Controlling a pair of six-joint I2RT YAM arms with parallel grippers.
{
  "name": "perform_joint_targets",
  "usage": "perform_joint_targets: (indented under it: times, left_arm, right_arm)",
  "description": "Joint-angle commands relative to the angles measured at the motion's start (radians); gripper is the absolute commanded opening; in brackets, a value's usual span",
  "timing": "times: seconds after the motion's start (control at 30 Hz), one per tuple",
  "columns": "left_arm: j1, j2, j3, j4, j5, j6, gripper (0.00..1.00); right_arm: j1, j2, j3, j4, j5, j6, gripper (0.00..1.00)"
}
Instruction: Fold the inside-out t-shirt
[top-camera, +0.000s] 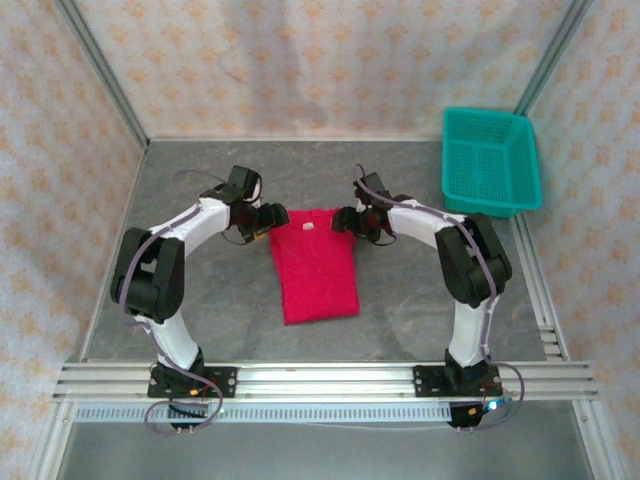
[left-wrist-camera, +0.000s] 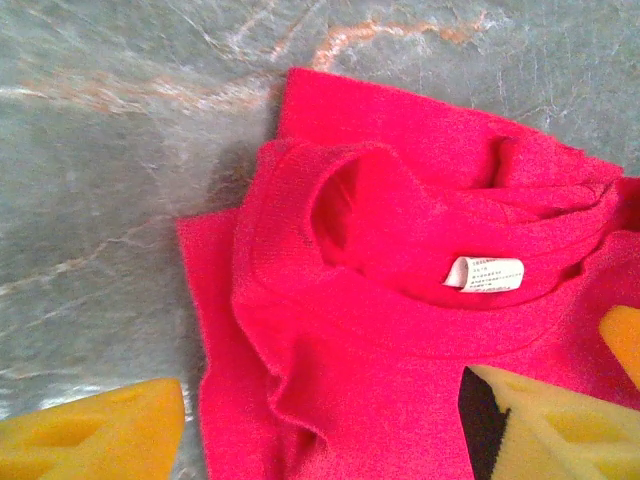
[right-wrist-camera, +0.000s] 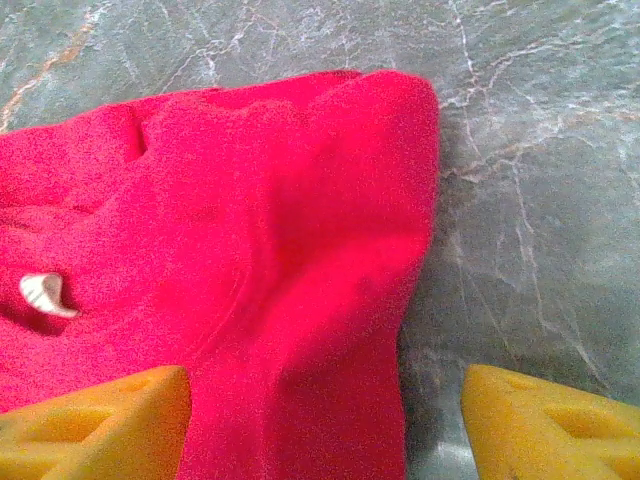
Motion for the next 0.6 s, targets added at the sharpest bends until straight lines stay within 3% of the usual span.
perform_joint_targets:
  times: [0.0, 0.1, 0.27, 0.43, 0.57]
  left_arm:
    - [0.011, 0.064, -0.033, 0.098, 0.082, -0.026, 0.71]
    - [0.009, 0.087, -0.041, 0.149, 0.111, -0.052, 0.67]
    - [0.008, 0.106, -0.041, 0.159, 0.117, -0.058, 0.61]
    - [0.009, 0.120, -0.057, 0.196, 0.133, -0.078, 0.59]
    - [0.002, 0.129, -0.065, 0.252, 0.156, -0.111, 0.56]
  right_arm:
    - [-0.002, 0.051, 0.035, 0.056, -0.075, 0.026, 0.72]
    - [-0.001, 0.075, 0.029, 0.141, -0.145, 0.080, 0.67]
    - [0.016, 0.100, 0.039, 0.209, -0.186, 0.115, 0.44]
    - [0.022, 0.132, 0.063, 0.199, -0.185, 0.121, 0.38]
    - [0.022, 0.137, 0.056, 0.212, -0.188, 0.125, 0.27]
